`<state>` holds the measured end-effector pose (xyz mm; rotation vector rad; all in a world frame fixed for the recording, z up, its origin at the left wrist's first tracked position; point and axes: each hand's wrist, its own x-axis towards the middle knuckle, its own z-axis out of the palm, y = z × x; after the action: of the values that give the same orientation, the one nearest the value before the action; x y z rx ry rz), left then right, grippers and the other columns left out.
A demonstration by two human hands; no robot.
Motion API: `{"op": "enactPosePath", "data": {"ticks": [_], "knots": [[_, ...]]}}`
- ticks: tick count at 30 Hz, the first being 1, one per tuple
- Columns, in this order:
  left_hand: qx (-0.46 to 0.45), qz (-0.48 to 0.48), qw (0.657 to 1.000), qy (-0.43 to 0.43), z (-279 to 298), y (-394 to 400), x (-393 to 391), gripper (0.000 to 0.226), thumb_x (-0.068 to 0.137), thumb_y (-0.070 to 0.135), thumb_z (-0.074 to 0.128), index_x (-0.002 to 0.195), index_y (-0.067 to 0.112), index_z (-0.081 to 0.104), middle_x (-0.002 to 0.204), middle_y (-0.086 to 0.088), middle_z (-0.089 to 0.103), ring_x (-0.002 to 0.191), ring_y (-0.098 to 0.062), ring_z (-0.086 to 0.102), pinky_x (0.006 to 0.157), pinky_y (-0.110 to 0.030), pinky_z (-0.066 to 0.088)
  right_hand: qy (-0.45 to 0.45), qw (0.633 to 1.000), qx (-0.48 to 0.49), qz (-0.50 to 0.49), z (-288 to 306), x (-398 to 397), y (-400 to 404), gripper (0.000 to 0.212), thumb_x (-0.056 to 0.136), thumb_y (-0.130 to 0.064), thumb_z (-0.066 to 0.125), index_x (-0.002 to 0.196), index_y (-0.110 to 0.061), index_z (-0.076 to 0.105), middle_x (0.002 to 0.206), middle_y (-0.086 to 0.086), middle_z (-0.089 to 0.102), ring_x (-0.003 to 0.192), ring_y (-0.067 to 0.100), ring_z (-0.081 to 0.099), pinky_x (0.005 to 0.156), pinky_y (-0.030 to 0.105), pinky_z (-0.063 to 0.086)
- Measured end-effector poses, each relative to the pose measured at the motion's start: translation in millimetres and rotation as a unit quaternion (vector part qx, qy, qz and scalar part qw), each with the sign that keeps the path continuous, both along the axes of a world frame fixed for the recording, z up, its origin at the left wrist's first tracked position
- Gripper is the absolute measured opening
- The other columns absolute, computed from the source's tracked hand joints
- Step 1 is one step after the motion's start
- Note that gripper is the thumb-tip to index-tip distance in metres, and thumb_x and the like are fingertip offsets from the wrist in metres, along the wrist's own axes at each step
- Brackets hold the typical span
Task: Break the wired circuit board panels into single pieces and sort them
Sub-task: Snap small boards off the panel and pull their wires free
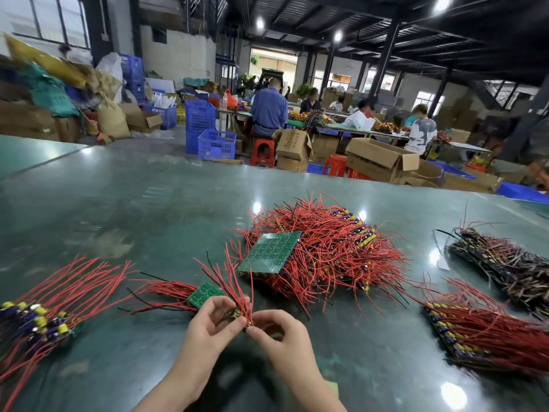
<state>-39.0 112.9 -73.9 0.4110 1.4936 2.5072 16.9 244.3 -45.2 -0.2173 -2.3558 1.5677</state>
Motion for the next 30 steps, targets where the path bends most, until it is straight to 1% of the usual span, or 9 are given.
{"op": "enactPosePath", "data": {"ticks": [2, 5, 14, 17, 19, 22, 24, 27, 30], "knots": [[-0.033, 0.006, 0.999, 0.032, -3.1, -0.6, -1.5, 0.028, 0.072, 0.001, 0.067, 0.096, 0.0, 0.052, 0.11, -0.015, 0.07, 0.108, -0.023, 0.064, 0.093, -0.034, 0.051, -0.001, 1.0, -0.016, 0.002, 0.2, 0.3, 0.5, 0.018, 0.075, -0.014, 0.078, 0.079, -0.03, 0.071, 0.079, -0.002, 0.07, 0.073, 0.001, 0.063, 0.07, 0.017, 0.049], [-0.091, -0.001, 0.993, 0.078, -5.0, -0.8, -1.4, 0.031, 0.072, 0.005, 0.071, 0.101, 0.004, 0.06, 0.104, -0.011, 0.071, 0.1, -0.017, 0.066, 0.088, -0.022, 0.051, 0.015, 0.999, -0.043, -0.022, 0.9, -0.8, 1.9, 0.018, 0.076, -0.009, 0.075, 0.072, -0.026, 0.071, 0.073, -0.002, 0.071, 0.069, 0.003, 0.064, 0.069, 0.02, 0.051], [-0.269, 0.126, 0.934, 0.198, -2.9, -4.0, 3.4, 0.055, 0.071, 0.006, 0.081, 0.099, 0.05, 0.066, 0.084, 0.013, 0.07, 0.074, -0.005, 0.063, 0.071, -0.015, 0.049, 0.025, 0.987, -0.157, 0.017, 6.9, -1.2, 10.7, 0.02, 0.087, -0.006, 0.064, 0.083, -0.022, 0.075, 0.084, 0.0, 0.074, 0.077, 0.004, 0.064, 0.072, 0.019, 0.049], [-0.254, 0.175, 0.921, 0.24, 1.7, -4.5, 2.9, 0.055, 0.069, 0.004, 0.08, 0.101, 0.046, 0.067, 0.084, 0.008, 0.059, 0.069, -0.013, 0.053, 0.064, -0.018, 0.044, 0.038, 0.991, -0.108, 0.064, 8.8, 1.0, 8.5, 0.025, 0.087, 0.0, 0.063, 0.104, -0.016, 0.07, 0.104, 0.005, 0.071, 0.089, 0.007, 0.064, 0.082, 0.02, 0.049], [-0.238, 0.203, 0.915, 0.256, 6.0, -5.4, 3.5, 0.054, 0.07, 0.004, 0.081, 0.103, 0.045, 0.067, 0.09, 0.01, 0.056, 0.07, -0.013, 0.052, 0.066, -0.017, 0.044, 0.071, 0.994, -0.049, 0.061, 9.1, 3.1, 6.3, 0.031, 0.085, 0.003, 0.064, 0.101, -0.023, 0.069, 0.101, 0.003, 0.07, 0.089, 0.005, 0.065, 0.083, 0.019, 0.049], [-0.252, 0.249, 0.877, 0.325, 12.6, -6.8, 7.5, 0.033, 0.074, 0.031, 0.074, 0.107, 0.031, 0.071, 0.101, 0.007, 0.055, 0.083, -0.009, 0.053, 0.078, -0.016, 0.043, 0.155, 0.987, 0.012, 0.046, 11.6, 6.0, 2.8, 0.025, 0.084, -0.003, 0.065, 0.099, -0.022, 0.069, 0.096, -0.003, 0.069, 0.09, 0.006, 0.064, 0.081, 0.018, 0.049], [-0.261, 0.267, 0.856, 0.358, 14.2, -5.6, 11.1, 0.04, 0.078, 0.047, 0.065, 0.104, 0.017, 0.069, 0.104, 0.002, 0.06, 0.095, -0.008, 0.054, 0.083, -0.015, 0.043, 0.21, 0.975, 0.055, 0.042, 11.8, 7.2, 2.1, 0.023, 0.083, -0.009, 0.064, 0.103, -0.019, 0.07, 0.098, -0.003, 0.064, 0.092, 0.007, 0.062, 0.08, 0.019, 0.05], [-0.237, 0.279, 0.865, 0.343, 17.7, -3.9, 15.9, 0.05, 0.083, 0.059, 0.057, 0.102, 0.014, 0.066, 0.106, 0.003, 0.064, 0.099, 0.005, 0.056, 0.084, -0.005, 0.04, 0.243, 0.966, 0.078, 0.037, 12.2, 7.1, 1.3, 0.025, 0.082, -0.011, 0.065, 0.105, -0.015, 0.071, 0.096, -0.004, 0.064, 0.09, 0.004, 0.061, 0.08, 0.016, 0.049], [-0.201, 0.275, 0.879, 0.333, 18.1, -4.2, 15.3, 0.04, 0.08, 0.056, 0.062, 0.098, 0.021, 0.071, 0.104, 0.016, 0.064, 0.095, 0.0, 0.059, 0.081, -0.01, 0.044, 0.244, 0.966, 0.083, 0.014, 12.3, 5.5, -0.3, 0.028, 0.078, -0.002, 0.065, 0.104, -0.013, 0.071, 0.093, -0.005, 0.065, 0.087, 0.002, 0.063, 0.08, 0.018, 0.05]]}}
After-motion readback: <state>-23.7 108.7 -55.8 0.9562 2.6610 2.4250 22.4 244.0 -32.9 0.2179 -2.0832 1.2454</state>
